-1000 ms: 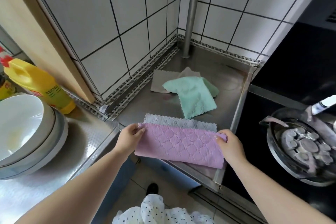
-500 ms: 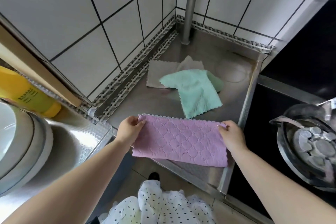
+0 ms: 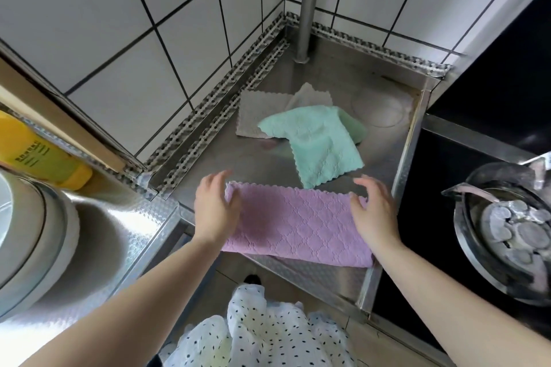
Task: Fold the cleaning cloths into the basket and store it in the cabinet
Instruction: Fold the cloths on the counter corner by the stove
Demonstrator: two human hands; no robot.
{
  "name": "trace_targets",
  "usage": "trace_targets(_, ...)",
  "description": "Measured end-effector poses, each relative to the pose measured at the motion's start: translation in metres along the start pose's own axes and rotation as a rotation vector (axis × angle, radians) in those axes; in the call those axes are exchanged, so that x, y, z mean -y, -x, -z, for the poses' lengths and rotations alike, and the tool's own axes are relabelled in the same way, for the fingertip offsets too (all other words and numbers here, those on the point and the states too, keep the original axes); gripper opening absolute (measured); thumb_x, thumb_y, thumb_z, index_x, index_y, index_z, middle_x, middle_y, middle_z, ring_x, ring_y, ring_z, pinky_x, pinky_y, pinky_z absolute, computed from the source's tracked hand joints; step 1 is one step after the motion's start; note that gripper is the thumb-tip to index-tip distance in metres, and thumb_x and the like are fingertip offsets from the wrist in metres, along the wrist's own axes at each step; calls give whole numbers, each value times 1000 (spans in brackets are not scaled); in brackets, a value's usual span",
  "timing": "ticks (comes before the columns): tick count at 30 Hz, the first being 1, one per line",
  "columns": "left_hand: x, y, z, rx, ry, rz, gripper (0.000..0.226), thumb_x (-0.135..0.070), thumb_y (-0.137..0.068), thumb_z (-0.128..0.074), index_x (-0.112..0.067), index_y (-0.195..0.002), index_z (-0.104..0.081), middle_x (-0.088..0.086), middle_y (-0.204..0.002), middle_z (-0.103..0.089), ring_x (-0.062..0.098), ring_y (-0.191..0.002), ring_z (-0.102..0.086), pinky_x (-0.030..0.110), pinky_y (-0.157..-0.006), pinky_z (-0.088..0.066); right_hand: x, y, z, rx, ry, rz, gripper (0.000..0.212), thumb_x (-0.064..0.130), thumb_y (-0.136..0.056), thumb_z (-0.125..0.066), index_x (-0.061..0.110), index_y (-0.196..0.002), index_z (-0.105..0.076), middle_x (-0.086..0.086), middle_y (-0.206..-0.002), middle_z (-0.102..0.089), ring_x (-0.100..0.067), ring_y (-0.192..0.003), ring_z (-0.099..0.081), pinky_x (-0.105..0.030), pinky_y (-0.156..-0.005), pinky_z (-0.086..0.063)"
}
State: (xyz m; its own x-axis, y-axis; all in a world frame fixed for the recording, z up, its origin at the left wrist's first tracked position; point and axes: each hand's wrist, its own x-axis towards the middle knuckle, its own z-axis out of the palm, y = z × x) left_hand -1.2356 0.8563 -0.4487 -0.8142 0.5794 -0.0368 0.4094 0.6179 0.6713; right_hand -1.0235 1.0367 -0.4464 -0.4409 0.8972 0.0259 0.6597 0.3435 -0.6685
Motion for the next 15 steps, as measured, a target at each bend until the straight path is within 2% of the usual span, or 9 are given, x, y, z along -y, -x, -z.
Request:
trace_targets(1,-6,9,-6,0,-69,-140,40,-13,-90,-55,-12,-130,-52,9,-130,-53,25,-121,-48,44,-105,-39,7,8,-6,32,25,98,32,5,-86,-59,7,-118,-60,-11,-131,-53,-25,-122,-48,-33,-105,-35)
trace_targets(3,-20,27,-22,102,-154,-365,42,-8,-90,-46,-8,-132,-51,12,-138,-50,29,-131,-42,48,-110,-33,21,27,-26,141,94,218,36,6,-87,-58,7,-123,-59,-10,-140,-48,-26,-130,-42,-33,-109,-27)
trace_targets(5,-29,42,-41,277,-275,-471,55,-19,-90,-25,-7,-141,-41,12,-149,-37,29,-141,-28,46,-117,-17,32,47,-51,207,168,327,41,8,-82,-60,4,-123,-60,-14,-139,-50,-31,-129,-45,-44,-108,-35)
trace_targets(6,-29,47,-48,335,-340,-475,62,-26,-87,-18,-7,-143,-36,11,-152,-31,29,-143,-23,43,-117,-10,33,55,-63,231,228,370,46,11,-76,-63,2,-121,-60,-16,-135,-53,-33,-126,-49,-52,-102,-41)
trace_targets(8,-23,52,-57,373,-430,-457,63,-29,-86,-20,-4,-141,-40,14,-149,-36,30,-141,-29,44,-114,-16,31,62,-77,294,385,375,54,25,-71,-62,6,-122,-60,-14,-134,-55,-32,-123,-53,-58,-96,-44)
trace_targets(10,-12,54,-61,362,-506,-476,57,-29,-88,-30,-4,-135,-49,14,-142,-46,30,-134,-41,49,-109,-30,24,64,-78,300,495,351,53,35,-79,-46,15,-127,-58,-9,-138,-53,-27,-127,-50,-53,-104,-38)
trace_targets(11,-5,55,-62,356,-532,-490,55,-30,-90,-32,-5,-135,-50,12,-142,-46,29,-133,-43,50,-109,-32,19,65,-77,295,524,362,54,37,-82,-40,18,-129,-56,-9,-140,-51,-26,-129,-48,-52,-107,-31)
trace_targets(13,4,54,-60,321,-553,-509,54,-36,-94,-33,-9,-137,-47,9,-145,-43,27,-135,-40,48,-112,-27,8,64,-73,310,578,405,55,41,-84,-36,20,-132,-53,-8,-142,-48,-25,-132,-44,-51,-107,-21)
trace_targets(15,10,53,-56,300,-560,-500,57,-44,-95,-32,-10,-139,-45,8,-147,-42,27,-136,-38,46,-113,-19,-4,61,-65,325,618,433,56,44,-85,-36,22,-135,-49,-8,-145,-44,-25,-135,-40,-51,-109,-18)
